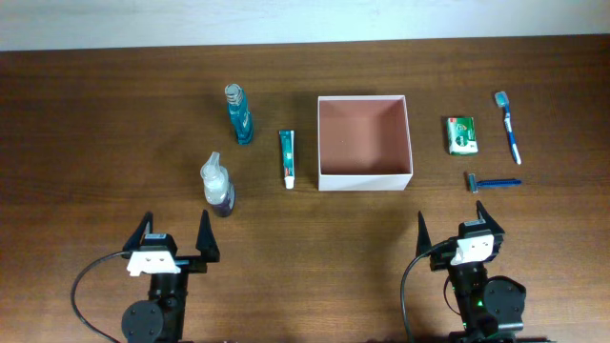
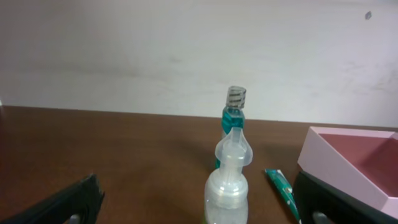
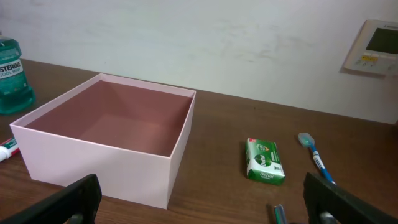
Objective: Pack container
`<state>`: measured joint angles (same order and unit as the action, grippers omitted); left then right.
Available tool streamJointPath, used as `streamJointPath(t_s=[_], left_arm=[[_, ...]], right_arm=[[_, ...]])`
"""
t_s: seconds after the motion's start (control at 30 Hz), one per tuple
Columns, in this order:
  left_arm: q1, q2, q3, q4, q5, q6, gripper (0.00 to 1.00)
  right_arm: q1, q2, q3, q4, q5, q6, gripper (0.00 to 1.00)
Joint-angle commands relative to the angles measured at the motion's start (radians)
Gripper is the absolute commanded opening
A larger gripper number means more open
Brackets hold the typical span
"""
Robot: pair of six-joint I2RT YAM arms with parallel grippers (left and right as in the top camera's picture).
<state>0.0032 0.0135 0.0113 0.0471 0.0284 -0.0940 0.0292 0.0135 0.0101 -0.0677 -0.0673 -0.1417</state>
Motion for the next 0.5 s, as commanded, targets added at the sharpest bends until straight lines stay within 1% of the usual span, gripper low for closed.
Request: streamJointPath(t_s=[0.0, 0.23, 0.37, 0.47], left_arm=[[0.006, -0.007, 0.014, 0.005, 0.05, 0.019, 1.0], [0.006, -0.002, 0.075, 0.005, 0.198, 0.019, 0.99], [0.006, 0.032, 0.149, 0.004, 0.205, 0.019, 0.99], [0.006, 0.093, 0.227, 0.001, 0.214, 0.02, 0.99]], right_arm=[[0.01, -0.01, -0.005, -0.007, 0.016, 0.0, 0.99], [0.01, -0.01, -0.005, -0.007, 0.016, 0.0, 0.99], [0.01, -0.01, -0.005, -0.007, 0.016, 0.0, 0.99], [0.01, -0.01, -0.005, -0.007, 0.016, 0.0, 0.99]])
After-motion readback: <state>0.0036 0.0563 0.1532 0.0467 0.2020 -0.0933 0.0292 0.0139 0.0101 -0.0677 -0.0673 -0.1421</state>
